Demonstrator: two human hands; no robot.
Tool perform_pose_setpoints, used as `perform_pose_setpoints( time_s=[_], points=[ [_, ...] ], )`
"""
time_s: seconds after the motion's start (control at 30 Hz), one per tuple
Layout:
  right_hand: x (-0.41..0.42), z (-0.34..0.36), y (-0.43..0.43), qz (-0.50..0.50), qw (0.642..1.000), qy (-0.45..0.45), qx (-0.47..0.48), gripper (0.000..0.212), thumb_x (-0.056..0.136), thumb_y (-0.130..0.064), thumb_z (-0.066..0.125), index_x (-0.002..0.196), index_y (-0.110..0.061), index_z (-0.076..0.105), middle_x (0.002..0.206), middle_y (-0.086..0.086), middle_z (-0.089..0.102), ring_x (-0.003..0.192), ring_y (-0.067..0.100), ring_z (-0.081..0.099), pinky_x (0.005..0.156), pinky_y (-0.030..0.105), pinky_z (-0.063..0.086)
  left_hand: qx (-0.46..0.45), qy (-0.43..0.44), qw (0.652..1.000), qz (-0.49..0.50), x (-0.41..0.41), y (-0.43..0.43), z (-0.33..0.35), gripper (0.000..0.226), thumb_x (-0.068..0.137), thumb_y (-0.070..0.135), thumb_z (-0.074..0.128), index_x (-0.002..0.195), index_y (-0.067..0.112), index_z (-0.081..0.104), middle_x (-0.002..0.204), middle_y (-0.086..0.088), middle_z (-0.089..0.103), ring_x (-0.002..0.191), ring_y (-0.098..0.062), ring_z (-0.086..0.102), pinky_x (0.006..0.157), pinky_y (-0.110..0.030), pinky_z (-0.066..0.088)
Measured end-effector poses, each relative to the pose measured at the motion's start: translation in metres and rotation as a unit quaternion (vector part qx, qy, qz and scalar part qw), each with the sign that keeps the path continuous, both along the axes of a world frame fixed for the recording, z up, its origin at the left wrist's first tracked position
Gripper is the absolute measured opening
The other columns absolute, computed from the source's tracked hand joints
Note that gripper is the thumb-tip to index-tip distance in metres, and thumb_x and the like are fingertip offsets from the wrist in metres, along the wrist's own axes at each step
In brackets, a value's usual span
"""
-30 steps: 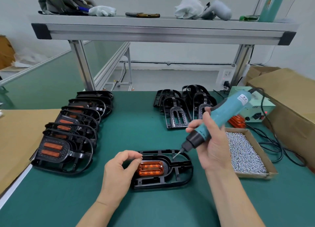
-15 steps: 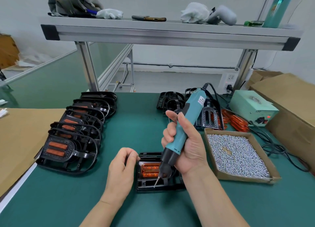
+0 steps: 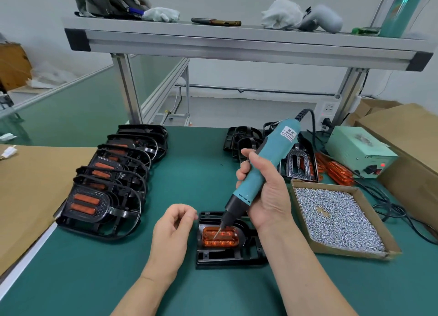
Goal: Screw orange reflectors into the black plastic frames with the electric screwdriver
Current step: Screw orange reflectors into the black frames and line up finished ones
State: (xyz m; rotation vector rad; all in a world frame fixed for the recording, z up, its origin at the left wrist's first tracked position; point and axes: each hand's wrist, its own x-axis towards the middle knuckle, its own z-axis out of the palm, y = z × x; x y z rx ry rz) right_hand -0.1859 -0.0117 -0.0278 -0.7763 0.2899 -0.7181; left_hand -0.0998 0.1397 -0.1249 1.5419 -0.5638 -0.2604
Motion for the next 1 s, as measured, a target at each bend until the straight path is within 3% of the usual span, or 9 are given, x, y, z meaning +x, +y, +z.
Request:
perform_pose_setpoints(
  time_s=[0.17,0.37,0.6,0.7,1.0],
  points=[
    [0.008,0.002,-0.005,-0.064,0.998,0.019,0.003,0.025,0.07,-0.013,0.081,0.09,-0.021,0.069,0.076,-0.002,0.066,0.063,0.01,0.058,0.065,0.021,0.052,-0.03,0.041,0.998,-0.023,0.002,0.002,0.001,0.026,0.092,-0.001,0.066,0.083,0.023,0.074,0.084,0.001,0.072,0.081,-0.006,0.064,0.078,-0.015,0.05],
    [0.014,0.001,-0.004,-0.13,0.989,0.072,0.012,0.021,0.082,-0.006,0.078,0.087,-0.023,0.067,0.076,-0.006,0.073,0.066,0.007,0.068,0.074,0.023,0.053,-0.067,0.085,0.993,-0.036,0.005,0.003,0.004,0.027,0.086,-0.007,0.069,0.08,0.019,0.073,0.083,-0.005,0.072,0.082,-0.012,0.065,0.078,-0.018,0.052],
    [0.019,-0.003,0.006,-0.21,0.974,0.059,0.059,0.022,0.082,-0.009,0.078,0.09,-0.021,0.062,0.066,-0.007,0.069,0.061,0.007,0.066,0.075,0.027,0.052,-0.067,0.131,0.989,-0.033,0.005,0.004,0.007,0.019,0.083,-0.004,0.073,0.077,0.014,0.074,0.085,-0.014,0.074,0.081,-0.018,0.067,0.082,-0.03,0.052],
    [0.021,-0.004,0.008,-0.238,0.969,0.052,0.049,0.021,0.083,-0.01,0.077,0.093,-0.018,0.061,0.065,-0.004,0.067,0.058,0.01,0.062,0.068,0.027,0.051,-0.081,0.154,0.984,-0.032,0.005,0.004,0.008,0.02,0.083,-0.004,0.072,0.075,0.015,0.074,0.085,-0.014,0.074,0.082,-0.019,0.067,0.084,-0.032,0.051],
    [0.024,-0.007,0.013,-0.245,0.967,0.061,0.029,0.019,0.084,-0.01,0.077,0.088,-0.02,0.061,0.064,-0.003,0.065,0.057,0.01,0.061,0.061,0.022,0.052,-0.101,0.181,0.978,-0.039,0.006,0.004,0.009,0.023,0.084,-0.005,0.07,0.073,0.015,0.073,0.083,-0.012,0.073,0.08,-0.017,0.066,0.085,-0.032,0.05]
  ],
)
